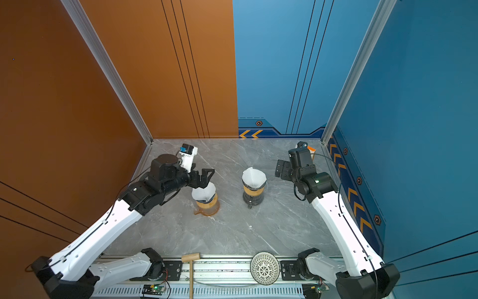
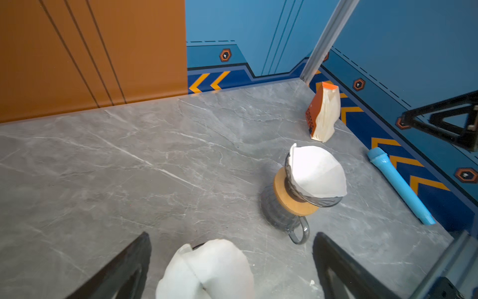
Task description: Place the coffee filter in the dripper
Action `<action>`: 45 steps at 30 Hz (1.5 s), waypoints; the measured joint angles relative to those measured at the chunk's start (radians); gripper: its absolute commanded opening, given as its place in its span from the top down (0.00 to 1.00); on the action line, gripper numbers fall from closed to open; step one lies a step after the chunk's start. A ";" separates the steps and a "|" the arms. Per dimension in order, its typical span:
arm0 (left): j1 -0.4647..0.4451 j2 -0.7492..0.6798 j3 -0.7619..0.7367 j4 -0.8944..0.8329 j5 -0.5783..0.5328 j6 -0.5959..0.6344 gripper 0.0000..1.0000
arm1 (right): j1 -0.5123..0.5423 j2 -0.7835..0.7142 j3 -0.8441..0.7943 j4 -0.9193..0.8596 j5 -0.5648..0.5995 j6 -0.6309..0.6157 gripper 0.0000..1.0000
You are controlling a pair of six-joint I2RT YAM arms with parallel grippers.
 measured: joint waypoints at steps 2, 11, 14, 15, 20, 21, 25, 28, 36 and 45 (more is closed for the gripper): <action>0.020 -0.071 -0.073 0.007 -0.038 0.000 0.02 | -0.028 -0.031 -0.041 0.027 0.002 -0.005 0.00; 0.222 -0.331 -0.421 0.090 -0.229 -0.003 0.02 | -0.165 -0.136 -0.351 0.282 0.009 -0.037 0.00; 0.290 -0.362 -0.518 0.167 -0.262 0.013 0.02 | -0.198 -0.139 -0.446 0.384 0.014 -0.038 0.00; 0.311 -0.363 -0.549 0.202 -0.270 0.021 0.02 | -0.207 -0.139 -0.479 0.422 0.019 -0.040 0.00; 0.394 -0.337 -0.691 0.406 -0.295 0.071 0.02 | -0.232 -0.137 -0.593 0.571 0.028 -0.067 0.00; 0.408 -0.323 -0.725 0.463 -0.298 0.087 0.02 | -0.232 -0.135 -0.618 0.614 0.030 -0.082 0.00; 0.438 -0.209 -0.822 0.669 -0.321 0.146 0.02 | -0.232 -0.106 -0.733 0.813 0.035 -0.134 0.00; 0.450 -0.079 -0.822 0.772 -0.320 0.176 0.02 | -0.235 -0.044 -0.818 0.976 0.048 -0.161 0.00; 0.467 0.238 -0.745 1.012 -0.295 0.199 0.02 | -0.240 0.170 -0.895 1.352 0.060 -0.218 0.00; 0.502 0.443 -0.722 1.227 -0.219 0.225 0.02 | -0.252 0.380 -0.938 1.714 0.032 -0.270 0.00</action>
